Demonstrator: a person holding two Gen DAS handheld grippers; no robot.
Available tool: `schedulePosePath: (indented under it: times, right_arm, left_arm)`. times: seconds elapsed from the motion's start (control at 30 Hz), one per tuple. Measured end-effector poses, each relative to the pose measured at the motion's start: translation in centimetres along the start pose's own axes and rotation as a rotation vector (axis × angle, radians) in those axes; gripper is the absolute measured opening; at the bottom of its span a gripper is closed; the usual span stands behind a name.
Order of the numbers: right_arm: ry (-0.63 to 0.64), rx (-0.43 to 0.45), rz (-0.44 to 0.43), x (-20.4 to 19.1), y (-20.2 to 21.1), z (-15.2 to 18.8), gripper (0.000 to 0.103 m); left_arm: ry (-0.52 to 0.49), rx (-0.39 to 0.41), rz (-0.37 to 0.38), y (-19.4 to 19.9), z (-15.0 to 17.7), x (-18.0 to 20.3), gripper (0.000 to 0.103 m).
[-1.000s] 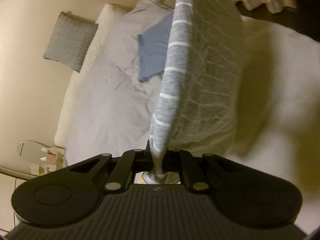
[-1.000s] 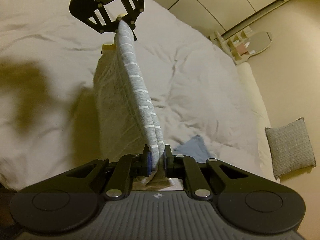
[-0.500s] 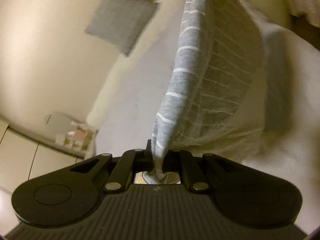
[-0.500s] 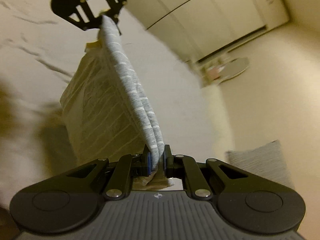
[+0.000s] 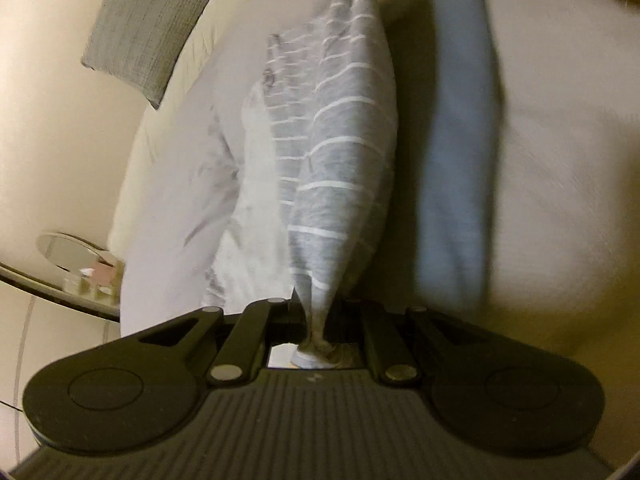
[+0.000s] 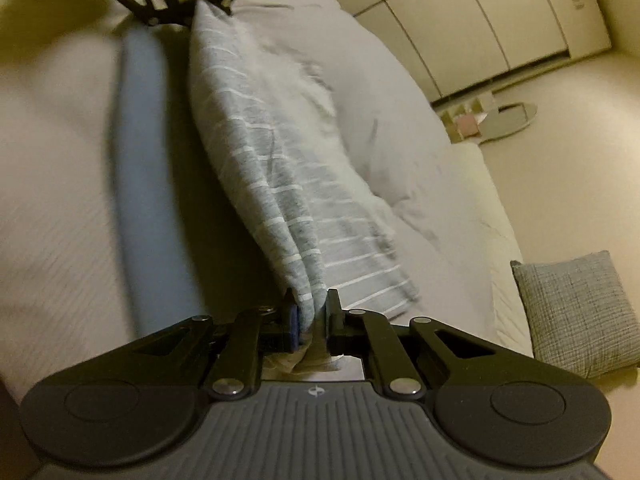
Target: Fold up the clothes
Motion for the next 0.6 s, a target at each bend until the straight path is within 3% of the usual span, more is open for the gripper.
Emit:
schedulePosePath:
  times: [0.1, 0.23, 0.33, 0.43, 0.47, 0.6]
  right_arm:
    - [0.009, 0.026, 0.059, -1.1, 0.9, 0.9, 0.047]
    - [0.036, 0.083, 0.156, -1.4, 2.9, 1.0, 0.047]
    - [0.058, 0.129, 0.207, -1.9, 4.0, 0.7, 0.037]
    - [0.076, 0.154, 0.202, -2.6, 3.7, 1.0, 0.019]
    - [0.076, 0.157, 0.196, -2.8, 3.3, 1.1, 0.000]
    - [0.069, 0.140, 0.176, -1.5, 0.3, 1.7, 0.000]
  left_arm:
    - [-0.003, 0.015, -0.066, 0.3, 0.5, 0.6, 0.008]
    - [-0.043, 0.020, -0.122, 0.1, 0.0, 0.4, 0.010]
    - [-0.059, 0.010, -0.168, 0.3, -0.1, 0.2, 0.013]
    - [-0.073, -0.016, -0.198, 0.6, 0.1, 0.7, 0.014]
    - [-0.080, -0.024, -0.202, 0.6, 0.1, 0.9, 0.014]
    - [-0.089, -0.061, -0.193, 0.2, -0.1, 1.0, 0.007]
Point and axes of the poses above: each gripper's, at about its wrist camera, not at the fingertips, and y roughly against the way its jaws point, x to its right, z to its underside, the point moved 9 cm from there along -y, roughly the way its jaws point, and after that the axes turned 14 degrees about z, right-handed, at the moved point
